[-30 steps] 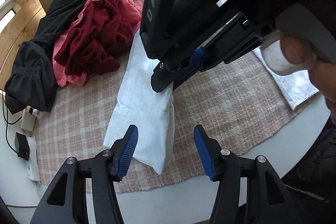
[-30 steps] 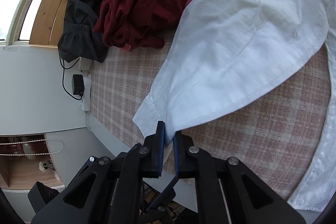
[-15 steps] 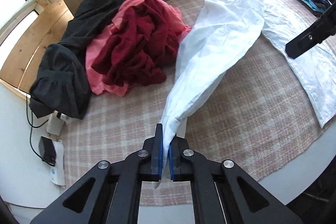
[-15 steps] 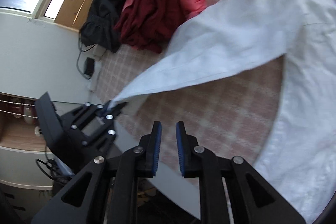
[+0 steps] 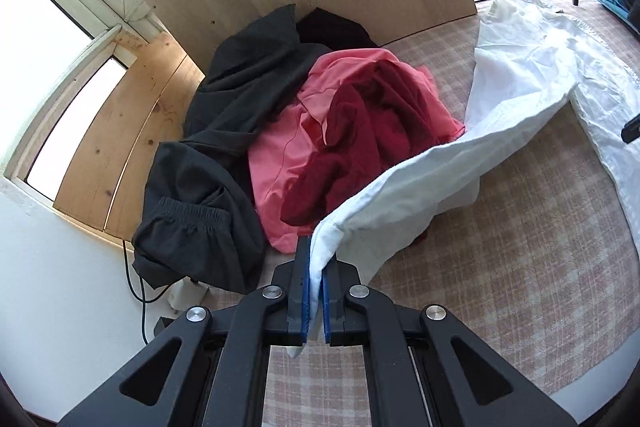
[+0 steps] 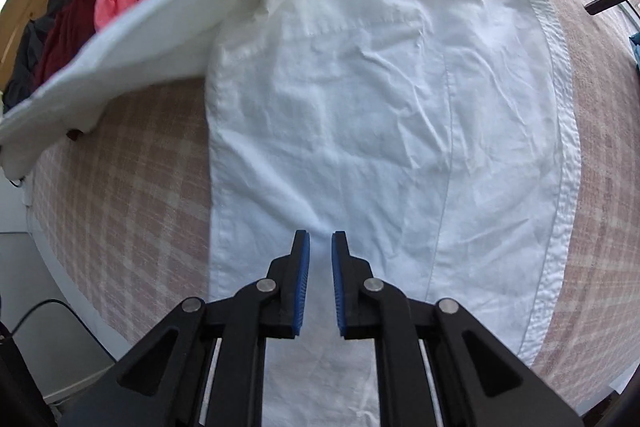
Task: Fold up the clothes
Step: 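Grasp the sleeve cuff with the left gripper and lift it, then lay the sleeve down on the shirt and open the left gripper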
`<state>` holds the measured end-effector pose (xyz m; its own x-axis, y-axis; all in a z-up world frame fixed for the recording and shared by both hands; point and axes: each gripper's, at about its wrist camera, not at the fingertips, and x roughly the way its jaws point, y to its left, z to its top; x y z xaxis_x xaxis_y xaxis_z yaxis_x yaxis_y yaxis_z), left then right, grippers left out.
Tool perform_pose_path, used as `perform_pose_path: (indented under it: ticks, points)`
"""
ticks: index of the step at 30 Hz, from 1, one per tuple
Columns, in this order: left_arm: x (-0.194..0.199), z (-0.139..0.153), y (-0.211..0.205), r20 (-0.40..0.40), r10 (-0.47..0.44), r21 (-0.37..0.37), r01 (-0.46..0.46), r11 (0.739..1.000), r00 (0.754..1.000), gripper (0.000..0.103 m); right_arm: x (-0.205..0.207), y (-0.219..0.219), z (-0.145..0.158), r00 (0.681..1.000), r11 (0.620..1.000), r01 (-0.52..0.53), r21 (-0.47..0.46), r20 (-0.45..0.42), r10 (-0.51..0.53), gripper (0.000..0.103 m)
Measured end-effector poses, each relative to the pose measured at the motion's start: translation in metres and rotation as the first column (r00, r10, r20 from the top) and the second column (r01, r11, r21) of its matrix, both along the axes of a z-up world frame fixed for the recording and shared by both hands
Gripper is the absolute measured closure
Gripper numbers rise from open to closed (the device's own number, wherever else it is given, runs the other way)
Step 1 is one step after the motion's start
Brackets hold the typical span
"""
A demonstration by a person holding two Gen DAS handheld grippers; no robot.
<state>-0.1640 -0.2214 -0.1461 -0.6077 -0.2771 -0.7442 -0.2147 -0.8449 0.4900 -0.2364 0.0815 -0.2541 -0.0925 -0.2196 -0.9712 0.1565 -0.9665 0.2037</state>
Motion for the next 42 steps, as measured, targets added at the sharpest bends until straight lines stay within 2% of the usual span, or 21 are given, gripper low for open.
perform_pose_path:
  ticks: [2,5,6,8,10,12,16,17,18,20,22,24,27,32,35,36,39,42]
  points:
    - [-0.007,-0.001,-0.001,-0.003,0.012,-0.005,-0.012,1.0,1.0,0.099,-0.006,-0.008,0.015,0.998,1.0,-0.009,-0.029,-0.055,0.008,0.09]
    - [-0.02,-0.006,-0.008,0.01,0.037,0.014,-0.037,0.999,0.999,0.099,-0.019,-0.025,0.018,0.996,0.997,-0.033,-0.064,-0.09,0.027,0.089]
    - [-0.024,-0.007,-0.01,0.011,0.042,0.016,-0.043,0.999,0.999,0.099,-0.023,-0.03,0.013,0.996,0.996,-0.046,-0.072,-0.08,0.04,0.088]
    - [-0.03,-0.009,-0.016,0.009,0.055,0.022,-0.055,0.998,0.998,0.099,-0.023,-0.038,-0.003,0.997,0.998,-0.068,-0.015,-0.032,0.067,0.088]
    - [-0.036,-0.01,-0.021,0.006,0.069,0.032,-0.069,0.997,0.998,0.099,-0.012,-0.036,-0.009,0.993,0.993,-0.118,0.014,-0.028,0.118,0.088]
    - [-0.038,-0.008,-0.024,0.006,0.085,0.064,-0.085,0.994,0.996,0.099,-0.009,-0.029,-0.009,0.99,0.99,-0.142,0.02,0.027,0.142,0.088]
    - [-0.021,0.007,-0.01,-0.017,0.06,0.096,-0.058,0.994,0.998,0.099,-0.012,-0.008,0.009,0.988,0.989,-0.145,-0.034,0.054,0.147,0.088]
    - [-0.011,0.013,-0.003,-0.025,0.033,0.099,-0.031,0.995,0.999,0.099,-0.014,-0.001,0.019,0.99,0.99,-0.137,-0.038,0.03,0.139,0.088]
    - [0.0,0.017,0.006,-0.038,0.005,0.084,-0.002,0.996,0.999,0.099,-0.017,0.005,0.028,0.992,0.991,-0.126,-0.047,0.014,0.127,0.088]
    - [0.028,0.019,0.025,-0.069,-0.041,0.008,0.041,0.999,0.997,0.099,-0.024,0.017,0.046,0.995,0.992,-0.104,-0.065,-0.017,0.103,0.088]
    - [0.053,0.006,0.038,-0.056,-0.071,-0.021,0.07,0.997,0.996,0.099,-0.032,0.018,0.06,0.993,0.992,-0.113,-0.061,-0.052,0.11,0.088]
    - [0.068,-0.024,0.043,-0.004,-0.06,-0.038,0.06,0.997,0.998,0.099,-0.042,0.012,0.069,0.988,0.988,-0.138,-0.068,-0.073,0.133,0.088]
    - [0.087,-0.075,0.054,0.077,-0.053,-0.116,0.062,0.991,0.996,0.099,-0.05,-0.01,0.072,0.977,0.974,-0.207,-0.09,-0.08,0.2,0.088]
    - [0.104,-0.126,0.07,0.151,-0.029,-0.156,0.053,0.986,0.988,0.095,-0.042,-0.094,0.035,0.928,0.92,-0.372,-0.119,-0.028,0.372,0.088]
    - [0.108,-0.131,0.073,0.155,-0.003,-0.165,0.028,0.986,0.988,0.08,-0.027,-0.131,0.009,0.891,0.883,-0.445,-0.148,0.027,0.454,0.088]
    - [0.11,-0.13,0.072,0.151,0.011,-0.16,0.014,0.987,0.988,0.076,-0.021,-0.142,0.003,0.876,0.87,-0.471,-0.147,0.033,0.481,0.088]
    - [0.122,-0.112,0.055,0.205,0.044,-0.013,-0.042,0.999,0.978,0.071,-0.01,-0.171,-0.016,0.84,0.837,-0.529,-0.141,0.052,0.54,0.088]
    - [0.132,-0.084,0.023,0.252,0.075,0.158,-0.118,0.98,0.965,0.071,-0.004,-0.186,-0.024,0.823,0.821,-0.56,-0.113,0.039,0.567,0.088]
